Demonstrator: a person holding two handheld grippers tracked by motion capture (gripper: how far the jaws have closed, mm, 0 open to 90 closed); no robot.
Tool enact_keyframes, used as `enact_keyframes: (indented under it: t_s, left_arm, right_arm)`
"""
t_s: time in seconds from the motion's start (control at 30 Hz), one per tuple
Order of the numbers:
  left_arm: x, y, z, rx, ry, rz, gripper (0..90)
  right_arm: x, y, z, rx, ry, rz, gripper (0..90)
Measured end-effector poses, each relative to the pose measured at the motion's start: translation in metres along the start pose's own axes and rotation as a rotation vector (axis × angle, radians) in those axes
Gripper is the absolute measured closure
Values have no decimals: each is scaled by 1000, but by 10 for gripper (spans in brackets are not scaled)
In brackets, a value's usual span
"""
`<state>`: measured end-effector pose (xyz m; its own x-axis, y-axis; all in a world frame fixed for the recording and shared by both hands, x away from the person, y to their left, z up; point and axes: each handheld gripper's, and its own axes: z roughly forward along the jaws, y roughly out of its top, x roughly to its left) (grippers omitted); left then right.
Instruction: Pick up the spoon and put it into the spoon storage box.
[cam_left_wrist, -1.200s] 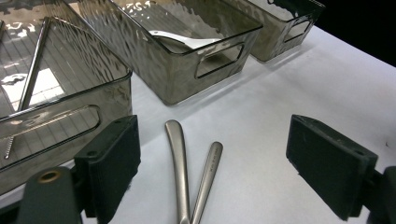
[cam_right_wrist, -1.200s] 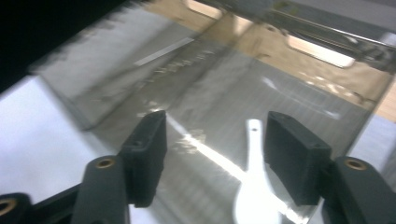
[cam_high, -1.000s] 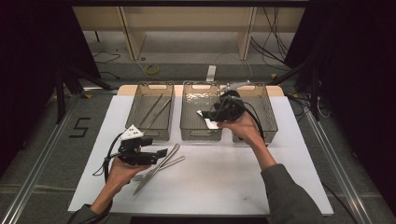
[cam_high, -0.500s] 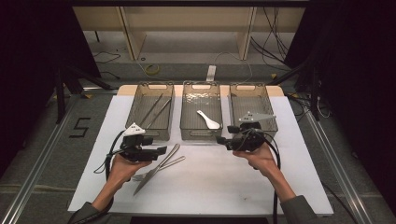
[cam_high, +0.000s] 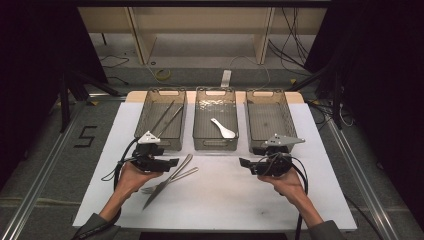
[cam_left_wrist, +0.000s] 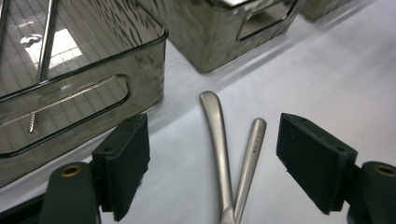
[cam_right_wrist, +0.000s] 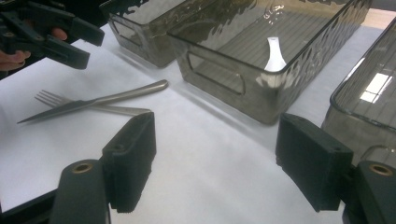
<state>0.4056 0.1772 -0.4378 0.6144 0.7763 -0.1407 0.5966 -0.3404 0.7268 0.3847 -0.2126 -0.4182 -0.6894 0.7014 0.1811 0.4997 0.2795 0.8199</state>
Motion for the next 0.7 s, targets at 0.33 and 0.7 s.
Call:
enact_keyframes:
  t_s: [0.33,0.7]
  left_arm:
    - [-3,5,9,106,27,64,282]
    - [-8,9,20,224,42,71,356]
  right_arm:
    - [5,-13,-8,19,-2,6,289]
    - [13,-21,-13,35,-1,1,289]
